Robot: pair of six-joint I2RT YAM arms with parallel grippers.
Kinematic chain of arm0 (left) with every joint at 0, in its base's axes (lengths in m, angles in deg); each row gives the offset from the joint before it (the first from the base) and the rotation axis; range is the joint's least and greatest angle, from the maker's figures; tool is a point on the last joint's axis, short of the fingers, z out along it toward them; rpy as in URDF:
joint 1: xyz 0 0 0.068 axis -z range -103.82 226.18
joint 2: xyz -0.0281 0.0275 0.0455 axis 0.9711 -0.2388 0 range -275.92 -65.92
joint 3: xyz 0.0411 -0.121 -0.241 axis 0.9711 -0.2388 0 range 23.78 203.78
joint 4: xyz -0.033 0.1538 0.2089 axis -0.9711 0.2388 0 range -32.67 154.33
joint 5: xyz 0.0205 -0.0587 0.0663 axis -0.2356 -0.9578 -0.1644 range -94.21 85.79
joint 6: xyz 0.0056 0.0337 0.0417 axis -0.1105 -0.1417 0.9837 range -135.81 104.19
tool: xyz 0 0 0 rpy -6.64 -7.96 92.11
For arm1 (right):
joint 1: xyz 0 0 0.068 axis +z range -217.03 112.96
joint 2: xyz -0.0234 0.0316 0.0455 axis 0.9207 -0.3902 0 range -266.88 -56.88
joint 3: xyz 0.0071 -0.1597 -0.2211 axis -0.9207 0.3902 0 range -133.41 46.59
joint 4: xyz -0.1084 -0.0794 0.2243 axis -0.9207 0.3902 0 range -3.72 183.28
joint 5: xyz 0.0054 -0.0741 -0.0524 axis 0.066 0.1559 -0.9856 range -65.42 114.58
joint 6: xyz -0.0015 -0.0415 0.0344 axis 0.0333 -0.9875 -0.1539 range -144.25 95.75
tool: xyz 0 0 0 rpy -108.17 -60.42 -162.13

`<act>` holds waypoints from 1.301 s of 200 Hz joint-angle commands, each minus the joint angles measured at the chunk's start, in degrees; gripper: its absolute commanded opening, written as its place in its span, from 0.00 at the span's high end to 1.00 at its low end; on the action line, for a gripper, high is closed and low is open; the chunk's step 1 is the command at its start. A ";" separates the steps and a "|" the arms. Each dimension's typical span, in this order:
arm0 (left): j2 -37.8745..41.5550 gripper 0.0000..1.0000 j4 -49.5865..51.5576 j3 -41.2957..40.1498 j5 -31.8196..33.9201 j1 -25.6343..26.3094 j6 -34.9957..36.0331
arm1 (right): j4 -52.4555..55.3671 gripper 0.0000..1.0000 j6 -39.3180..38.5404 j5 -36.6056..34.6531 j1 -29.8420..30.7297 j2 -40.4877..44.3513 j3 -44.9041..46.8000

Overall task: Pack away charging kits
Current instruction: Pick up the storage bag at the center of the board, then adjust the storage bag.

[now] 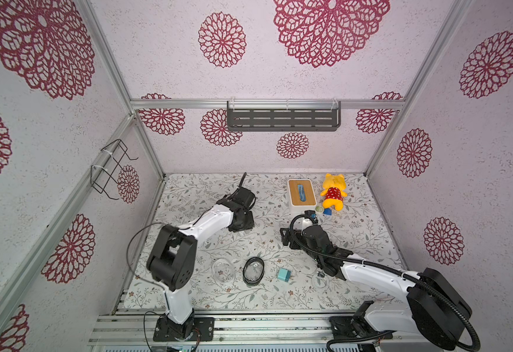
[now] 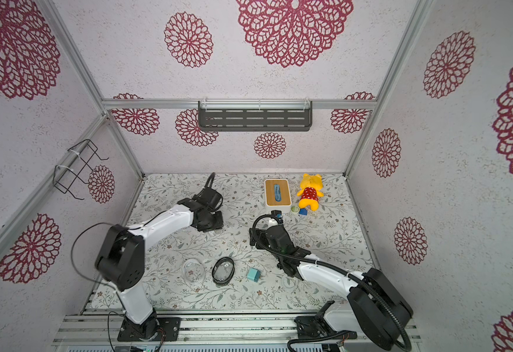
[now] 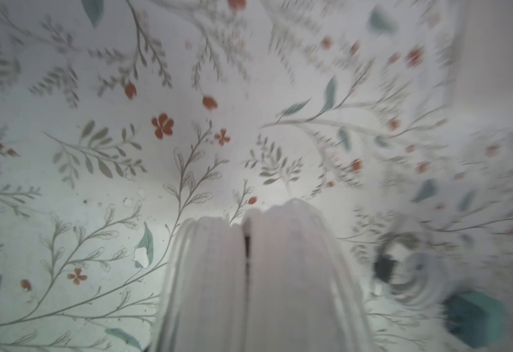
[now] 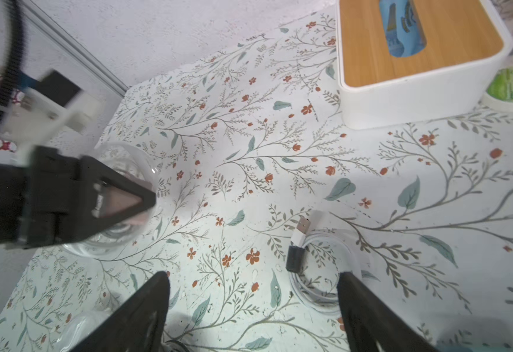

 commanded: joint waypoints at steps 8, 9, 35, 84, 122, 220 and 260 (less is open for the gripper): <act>12.39 0.69 -21.85 -8.56 -5.58 -0.39 -3.58 | -9.11 0.12 -1.48 7.90 1.36 2.12 0.61; 12.82 0.69 -22.57 -8.86 -5.75 -0.40 -3.71 | -9.52 0.12 -1.35 8.23 1.36 2.06 0.63; 18.41 0.69 -34.29 -15.24 -14.24 -2.35 -8.74 | -15.59 0.12 1.26 14.73 1.36 0.93 0.15; 21.02 0.71 -46.34 -18.48 -25.70 -2.96 -14.54 | -24.20 0.12 5.85 23.53 1.21 1.98 -1.12; 21.77 0.71 -55.26 -22.54 -29.68 -2.96 -17.57 | -26.20 0.16 8.83 23.74 0.83 5.94 -0.58; 24.09 0.69 -57.54 -21.20 -30.59 1.99 -17.13 | -37.89 0.19 16.61 30.24 0.75 -2.34 -4.37; 24.67 0.68 -57.48 -21.16 -30.80 2.66 -17.00 | -42.01 0.22 17.28 30.83 0.75 -3.61 -4.87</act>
